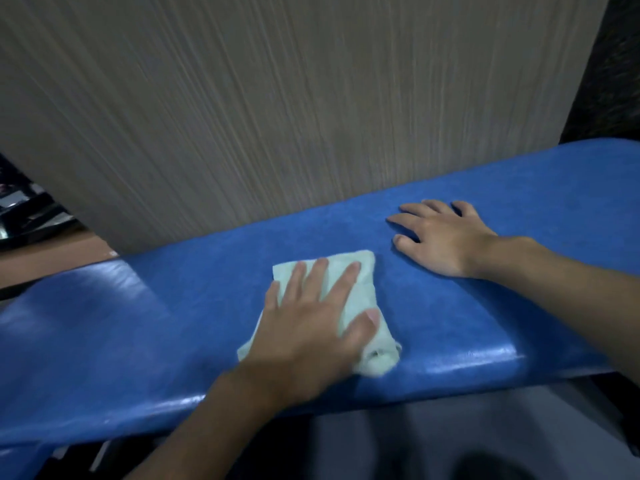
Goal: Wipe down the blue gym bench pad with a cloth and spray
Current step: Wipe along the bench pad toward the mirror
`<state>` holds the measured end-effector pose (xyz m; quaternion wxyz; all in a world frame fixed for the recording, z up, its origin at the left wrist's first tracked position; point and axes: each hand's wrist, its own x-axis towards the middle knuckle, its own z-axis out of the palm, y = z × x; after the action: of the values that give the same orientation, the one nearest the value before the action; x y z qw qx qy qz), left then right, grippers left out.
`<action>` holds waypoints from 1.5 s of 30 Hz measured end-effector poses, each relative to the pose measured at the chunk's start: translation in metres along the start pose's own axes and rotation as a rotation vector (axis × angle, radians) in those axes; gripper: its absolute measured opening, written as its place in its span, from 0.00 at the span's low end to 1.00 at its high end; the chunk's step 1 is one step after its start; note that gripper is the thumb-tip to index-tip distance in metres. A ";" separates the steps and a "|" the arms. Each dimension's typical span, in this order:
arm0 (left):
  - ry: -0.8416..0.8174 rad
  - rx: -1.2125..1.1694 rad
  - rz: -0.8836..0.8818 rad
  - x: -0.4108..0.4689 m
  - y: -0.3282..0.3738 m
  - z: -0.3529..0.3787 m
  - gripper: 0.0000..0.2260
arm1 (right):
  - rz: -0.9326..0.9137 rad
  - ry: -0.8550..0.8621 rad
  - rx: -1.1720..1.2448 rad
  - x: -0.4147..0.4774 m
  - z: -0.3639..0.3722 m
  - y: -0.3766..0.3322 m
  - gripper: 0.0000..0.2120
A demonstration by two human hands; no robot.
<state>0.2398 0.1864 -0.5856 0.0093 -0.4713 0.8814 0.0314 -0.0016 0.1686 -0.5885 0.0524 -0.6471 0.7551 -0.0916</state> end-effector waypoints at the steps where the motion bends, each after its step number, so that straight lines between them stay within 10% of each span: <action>1: 0.000 0.040 0.012 -0.014 0.002 0.001 0.39 | 0.004 -0.011 0.000 0.001 -0.002 -0.001 0.25; 18: 0.055 -0.079 -0.127 0.187 -0.054 -0.013 0.29 | -0.008 -0.007 -0.059 0.012 0.006 -0.001 0.28; 34: -0.008 -0.025 0.044 -0.019 -0.016 0.004 0.37 | -0.007 -0.031 -0.128 0.007 -0.007 -0.010 0.26; 45: 0.023 -0.073 -0.074 0.101 -0.065 -0.003 0.34 | -0.035 -0.035 -0.062 0.017 0.008 -0.021 0.27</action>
<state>0.2374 0.0662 -0.5907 -0.0168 -0.5040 0.8616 0.0577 0.0171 0.1481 -0.5910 0.0440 -0.6631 0.7450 -0.0578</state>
